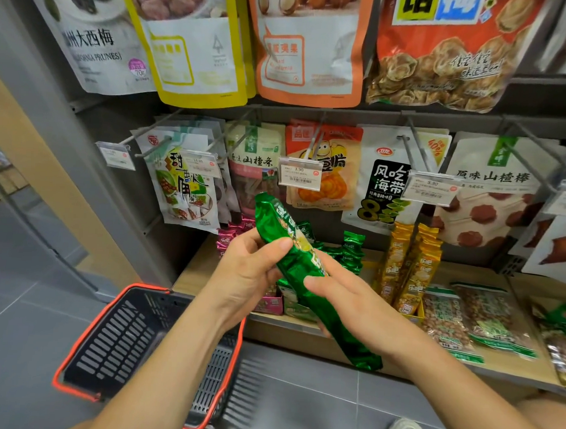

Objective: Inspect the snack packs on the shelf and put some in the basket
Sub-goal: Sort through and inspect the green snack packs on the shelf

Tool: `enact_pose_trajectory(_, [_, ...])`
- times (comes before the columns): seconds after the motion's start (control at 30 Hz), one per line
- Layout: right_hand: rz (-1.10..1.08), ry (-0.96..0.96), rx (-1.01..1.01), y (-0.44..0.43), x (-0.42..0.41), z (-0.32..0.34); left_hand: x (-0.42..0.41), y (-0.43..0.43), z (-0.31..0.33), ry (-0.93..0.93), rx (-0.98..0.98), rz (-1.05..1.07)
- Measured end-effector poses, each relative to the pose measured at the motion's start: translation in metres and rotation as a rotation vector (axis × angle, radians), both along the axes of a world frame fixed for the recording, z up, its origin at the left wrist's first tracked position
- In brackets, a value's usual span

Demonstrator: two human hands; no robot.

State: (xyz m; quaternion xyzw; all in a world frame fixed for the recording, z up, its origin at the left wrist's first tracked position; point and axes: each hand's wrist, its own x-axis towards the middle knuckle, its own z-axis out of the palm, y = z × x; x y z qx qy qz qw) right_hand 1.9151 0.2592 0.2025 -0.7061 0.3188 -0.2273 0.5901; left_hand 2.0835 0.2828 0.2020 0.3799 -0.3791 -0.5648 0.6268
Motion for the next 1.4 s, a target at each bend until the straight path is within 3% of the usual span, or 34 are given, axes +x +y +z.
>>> enact_pose_trajectory(0.17, [0.076, 0.033, 0.057, -0.006, -0.002, 0.0, -0.004, 0.0, -0.005, -0.102, -0.065, 0.016])
enact_pose_trajectory(0.3, [-0.016, -0.118, 0.04, -0.012, -0.004, 0.006, -0.004, 0.003, -0.01, -0.444, -0.139, -0.053])
enact_pose_trajectory(0.37, [-0.14, -0.158, -0.083, -0.013, -0.006, 0.01, -0.011, 0.005, -0.012, -0.525, -0.122, -0.118])
enact_pose_trajectory(0.47, [-0.253, -0.187, -0.16, -0.012, -0.007, 0.009, -0.017, 0.005, -0.014, -0.55, -0.075, -0.126])
enact_pose_trajectory(0.7, [-0.453, -0.363, -0.09, -0.022, -0.022, 0.018, -0.026, 0.008, -0.026, -0.686, 0.082, -0.274])
enact_pose_trajectory(0.97, [-0.526, -0.433, -0.104, -0.025, -0.034, 0.022, -0.022, 0.015, -0.037, -0.812, 0.171, -0.457])
enact_pose_trajectory(1.2, [-0.553, -0.419, -0.201, -0.031, -0.04, 0.016, -0.021, 0.018, -0.041, -0.799, 0.191, -0.501])
enact_pose_trajectory(1.4, [-0.598, -0.268, -0.305, -0.036, -0.045, 0.008, -0.018, 0.018, -0.043, -0.836, 0.24, -0.551])
